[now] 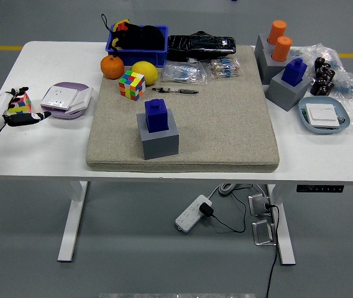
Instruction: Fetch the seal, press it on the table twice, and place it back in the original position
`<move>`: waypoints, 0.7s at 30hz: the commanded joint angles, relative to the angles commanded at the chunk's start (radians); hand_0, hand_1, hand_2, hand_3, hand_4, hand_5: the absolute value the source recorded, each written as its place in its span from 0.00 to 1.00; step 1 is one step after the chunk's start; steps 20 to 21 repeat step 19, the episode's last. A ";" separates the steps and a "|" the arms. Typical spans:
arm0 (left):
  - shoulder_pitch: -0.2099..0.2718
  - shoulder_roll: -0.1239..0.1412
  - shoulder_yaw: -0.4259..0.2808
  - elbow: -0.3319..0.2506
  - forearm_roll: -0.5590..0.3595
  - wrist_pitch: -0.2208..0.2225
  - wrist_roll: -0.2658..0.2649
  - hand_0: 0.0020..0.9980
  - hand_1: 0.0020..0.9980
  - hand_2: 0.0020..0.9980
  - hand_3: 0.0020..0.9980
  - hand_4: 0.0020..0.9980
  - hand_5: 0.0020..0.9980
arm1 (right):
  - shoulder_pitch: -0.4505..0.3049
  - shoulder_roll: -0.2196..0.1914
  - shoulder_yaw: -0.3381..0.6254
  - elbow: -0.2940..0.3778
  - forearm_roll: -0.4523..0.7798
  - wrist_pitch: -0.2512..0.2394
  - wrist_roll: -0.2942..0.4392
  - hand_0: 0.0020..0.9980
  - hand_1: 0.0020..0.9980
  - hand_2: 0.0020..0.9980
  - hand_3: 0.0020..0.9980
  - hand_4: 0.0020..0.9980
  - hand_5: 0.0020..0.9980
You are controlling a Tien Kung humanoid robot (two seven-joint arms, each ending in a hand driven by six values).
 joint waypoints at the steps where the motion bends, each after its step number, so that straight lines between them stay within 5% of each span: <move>1: -0.001 0.000 0.001 0.001 -0.001 0.000 0.000 0.90 0.95 0.96 0.93 0.93 0.29 | 0.000 0.000 0.001 0.000 -0.001 0.000 0.000 0.81 0.71 0.68 0.68 0.72 0.50; 21: -0.005 0.002 -0.015 -0.004 0.003 0.000 0.001 0.90 0.95 0.96 0.93 0.92 0.29 | 0.002 0.000 0.005 -0.001 -0.001 0.000 -0.001 0.81 0.71 0.68 0.68 0.72 0.50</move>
